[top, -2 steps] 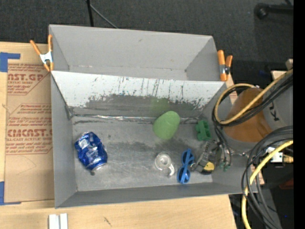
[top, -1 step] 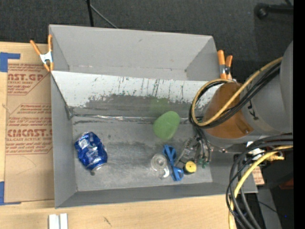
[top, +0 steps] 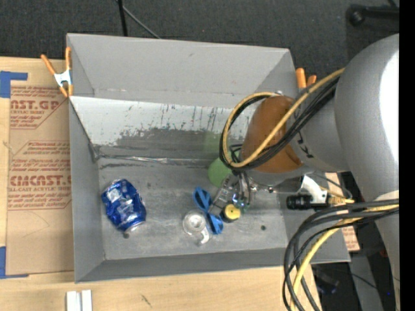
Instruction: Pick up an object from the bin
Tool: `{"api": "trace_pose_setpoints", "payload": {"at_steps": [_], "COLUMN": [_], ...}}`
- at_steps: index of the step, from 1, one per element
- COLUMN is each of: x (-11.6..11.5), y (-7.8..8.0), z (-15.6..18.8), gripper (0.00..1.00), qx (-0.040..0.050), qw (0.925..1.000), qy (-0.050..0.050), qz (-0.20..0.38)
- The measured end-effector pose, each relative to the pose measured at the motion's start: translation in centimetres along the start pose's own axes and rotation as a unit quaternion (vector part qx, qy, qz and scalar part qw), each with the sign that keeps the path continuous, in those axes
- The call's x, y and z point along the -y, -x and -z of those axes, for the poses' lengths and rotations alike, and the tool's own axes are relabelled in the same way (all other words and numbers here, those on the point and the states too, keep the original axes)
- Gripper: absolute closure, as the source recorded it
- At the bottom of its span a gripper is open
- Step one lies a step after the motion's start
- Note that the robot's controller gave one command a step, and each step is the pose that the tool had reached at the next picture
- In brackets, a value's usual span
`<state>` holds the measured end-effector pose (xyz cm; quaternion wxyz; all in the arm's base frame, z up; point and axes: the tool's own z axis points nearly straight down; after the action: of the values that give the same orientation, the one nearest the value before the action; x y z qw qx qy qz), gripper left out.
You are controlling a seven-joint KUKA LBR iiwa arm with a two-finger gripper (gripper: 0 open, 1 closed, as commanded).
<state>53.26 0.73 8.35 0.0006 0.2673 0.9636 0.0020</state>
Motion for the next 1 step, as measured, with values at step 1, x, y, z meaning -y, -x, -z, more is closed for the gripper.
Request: {"api": "trace_pose_setpoints", "payload": {"at_steps": [1], "x": [0.54], "y": [0.15], "z": [-0.03], "gripper": [1.00], "qx": [-0.0001], "qw": [1.0000], "qy": [-0.002], "qz": [-0.003]}}
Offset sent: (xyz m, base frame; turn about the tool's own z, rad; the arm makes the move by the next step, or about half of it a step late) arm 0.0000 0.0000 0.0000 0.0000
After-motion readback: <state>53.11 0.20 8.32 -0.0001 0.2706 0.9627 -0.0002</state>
